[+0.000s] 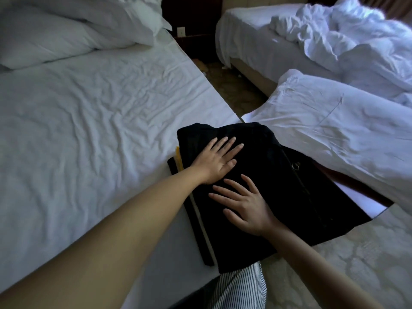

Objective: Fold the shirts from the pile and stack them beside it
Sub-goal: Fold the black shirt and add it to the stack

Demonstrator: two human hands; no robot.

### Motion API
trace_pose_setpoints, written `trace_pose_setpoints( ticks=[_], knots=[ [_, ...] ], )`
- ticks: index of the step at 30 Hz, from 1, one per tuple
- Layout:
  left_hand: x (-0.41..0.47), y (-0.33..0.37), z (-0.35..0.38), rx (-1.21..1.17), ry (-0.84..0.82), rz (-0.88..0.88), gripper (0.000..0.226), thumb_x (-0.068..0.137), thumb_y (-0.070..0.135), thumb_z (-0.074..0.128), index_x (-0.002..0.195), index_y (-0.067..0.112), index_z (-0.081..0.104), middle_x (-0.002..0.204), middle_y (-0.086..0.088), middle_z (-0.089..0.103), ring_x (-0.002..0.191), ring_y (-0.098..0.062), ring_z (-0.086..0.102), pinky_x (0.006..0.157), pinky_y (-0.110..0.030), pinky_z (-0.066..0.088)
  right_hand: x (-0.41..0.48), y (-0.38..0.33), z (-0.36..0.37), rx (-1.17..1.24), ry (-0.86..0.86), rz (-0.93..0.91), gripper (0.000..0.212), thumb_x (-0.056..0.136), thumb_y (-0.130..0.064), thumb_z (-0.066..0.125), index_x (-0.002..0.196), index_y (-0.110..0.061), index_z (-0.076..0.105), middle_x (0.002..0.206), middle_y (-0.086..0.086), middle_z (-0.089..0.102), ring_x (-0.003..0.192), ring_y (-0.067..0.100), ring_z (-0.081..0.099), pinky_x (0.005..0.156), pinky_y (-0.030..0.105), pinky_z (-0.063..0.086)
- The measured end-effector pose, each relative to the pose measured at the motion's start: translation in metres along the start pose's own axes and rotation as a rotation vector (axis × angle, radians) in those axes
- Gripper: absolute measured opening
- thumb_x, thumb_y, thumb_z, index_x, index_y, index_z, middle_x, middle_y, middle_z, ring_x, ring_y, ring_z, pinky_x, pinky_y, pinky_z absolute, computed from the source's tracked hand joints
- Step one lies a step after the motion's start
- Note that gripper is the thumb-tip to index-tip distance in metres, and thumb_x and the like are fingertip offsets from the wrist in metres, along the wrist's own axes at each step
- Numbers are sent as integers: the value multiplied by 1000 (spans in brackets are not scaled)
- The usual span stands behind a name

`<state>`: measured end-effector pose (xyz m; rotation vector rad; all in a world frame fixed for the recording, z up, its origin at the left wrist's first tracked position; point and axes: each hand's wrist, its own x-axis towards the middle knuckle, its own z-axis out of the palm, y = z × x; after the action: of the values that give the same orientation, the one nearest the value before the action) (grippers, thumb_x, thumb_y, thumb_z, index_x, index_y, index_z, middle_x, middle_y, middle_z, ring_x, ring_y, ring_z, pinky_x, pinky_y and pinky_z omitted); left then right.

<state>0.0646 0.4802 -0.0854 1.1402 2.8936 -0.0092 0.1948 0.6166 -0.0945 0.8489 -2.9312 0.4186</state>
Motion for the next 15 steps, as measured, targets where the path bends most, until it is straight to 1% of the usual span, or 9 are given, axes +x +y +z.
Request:
trace_pose_setpoints(
  ticks=[3, 5, 7, 8, 9, 11, 13, 14, 15],
  knots=[
    [-46, -21, 7, 26, -32, -25, 53, 103, 40, 14, 151, 30, -6, 160, 3, -7, 147, -13, -8, 116, -39, -13, 5, -7, -4, -53, -9, 22, 49, 99, -50, 13, 137, -37, 42, 139, -12, 50, 134, 20, 40, 111, 42, 10],
    [-77, -37, 10, -19, -89, -62, 51, 104, 39, 16, 150, 35, -5, 159, 7, -10, 146, -13, -10, 116, -42, -11, 10, -12, -10, -83, -29, 50, 60, 96, -57, 6, 136, -36, 47, 138, -12, 51, 134, 21, 40, 111, 41, 7],
    [-113, -55, 13, -94, -159, -130, 52, 104, 39, 19, 149, 38, -7, 159, 5, -13, 147, -18, -11, 117, -44, -6, 18, -20, -14, -78, -65, 86, 83, 85, -69, -11, 139, -36, 43, 144, -13, 43, 141, 16, 29, 113, 38, -1],
    [-130, -64, 14, -111, -187, -161, 53, 103, 39, 20, 148, 39, -8, 160, 2, -12, 147, -20, -10, 117, -42, -5, 23, -25, -17, -70, -87, 109, 92, 79, -72, -18, 141, -36, 39, 147, -14, 38, 143, 14, 23, 114, 36, -3],
    [-147, -73, 16, -107, -206, -179, 53, 103, 39, 20, 148, 39, -9, 160, -1, -9, 147, -21, -7, 117, -40, -4, 30, -33, -19, -73, -97, 115, 96, 76, -74, -20, 142, -35, 37, 149, -14, 35, 144, 13, 20, 115, 35, -3],
    [-180, -92, 19, -75, -215, -201, 52, 104, 40, 18, 149, 35, -7, 161, -3, -2, 147, -19, -1, 116, -34, 0, 50, -54, -20, -84, -94, 94, 86, 80, -70, -8, 143, -33, 38, 150, -13, 34, 144, 13, 20, 115, 35, 0],
    [-210, -112, 19, -32, -195, -231, 55, 98, 49, 5, 150, 33, -4, 161, -2, 4, 147, -18, 6, 115, -31, 6, 74, -78, -17, -100, -99, 50, 70, 88, -59, 4, 142, -31, 39, 150, -11, 36, 143, 13, 22, 115, 33, 2],
    [-224, -122, 19, -21, -180, -250, 66, 89, 55, -6, 150, 33, -3, 160, -2, 7, 147, -18, 9, 115, -31, 9, 86, -89, -14, -108, -116, 30, 64, 92, -55, 9, 143, -30, 38, 150, -10, 35, 143, 13, 22, 114, 33, 2],
    [-236, -131, 18, -18, -168, -278, 77, 79, 58, -13, 151, 33, -1, 160, -2, 10, 146, -18, 12, 114, -30, 11, 98, -101, -10, -107, -128, 5, 62, 93, -54, 11, 144, -30, 37, 151, -10, 34, 143, 14, 22, 114, 33, 3]
  ],
)
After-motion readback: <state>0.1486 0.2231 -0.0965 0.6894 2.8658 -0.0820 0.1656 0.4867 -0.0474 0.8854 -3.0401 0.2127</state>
